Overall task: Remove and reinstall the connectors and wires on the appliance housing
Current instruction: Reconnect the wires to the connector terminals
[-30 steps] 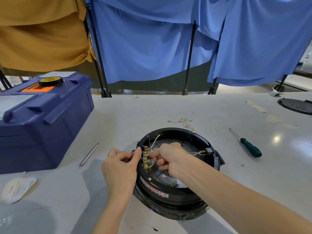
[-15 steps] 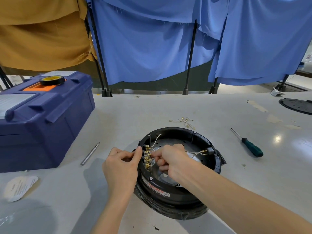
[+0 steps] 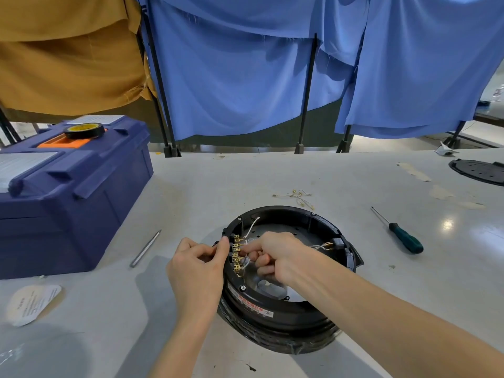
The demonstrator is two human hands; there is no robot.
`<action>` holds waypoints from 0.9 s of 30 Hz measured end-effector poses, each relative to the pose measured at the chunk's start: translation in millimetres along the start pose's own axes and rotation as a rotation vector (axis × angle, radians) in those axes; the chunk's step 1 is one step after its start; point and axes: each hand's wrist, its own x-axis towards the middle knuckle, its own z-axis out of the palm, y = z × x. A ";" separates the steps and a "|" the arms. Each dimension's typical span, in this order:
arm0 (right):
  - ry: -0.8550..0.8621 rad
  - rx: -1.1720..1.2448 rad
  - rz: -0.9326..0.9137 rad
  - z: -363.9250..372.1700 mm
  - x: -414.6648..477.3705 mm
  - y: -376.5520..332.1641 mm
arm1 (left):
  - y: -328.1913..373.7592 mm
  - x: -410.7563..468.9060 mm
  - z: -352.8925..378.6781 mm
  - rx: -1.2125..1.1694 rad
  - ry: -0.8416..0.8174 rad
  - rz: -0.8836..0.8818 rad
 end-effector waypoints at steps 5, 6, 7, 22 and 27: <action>-0.006 -0.077 0.004 1.4 1.8 -3.7 | -0.5 1.3 0.6 0.002 -0.022 0.007; -0.013 -0.083 0.006 1.6 2.5 -3.8 | -0.5 1.3 0.5 0.000 -0.026 0.009; -0.018 -0.084 0.007 1.6 3.2 -3.5 | -0.4 1.2 0.7 0.000 -0.029 0.012; -0.159 -0.261 -0.088 -19.4 -19.7 -2.2 | 0.7 -5.6 -7.6 -0.011 -0.017 -0.029; -0.224 -0.240 -0.094 -17.6 -22.5 3.3 | 4.3 -13.6 -12.5 -0.038 0.024 -0.032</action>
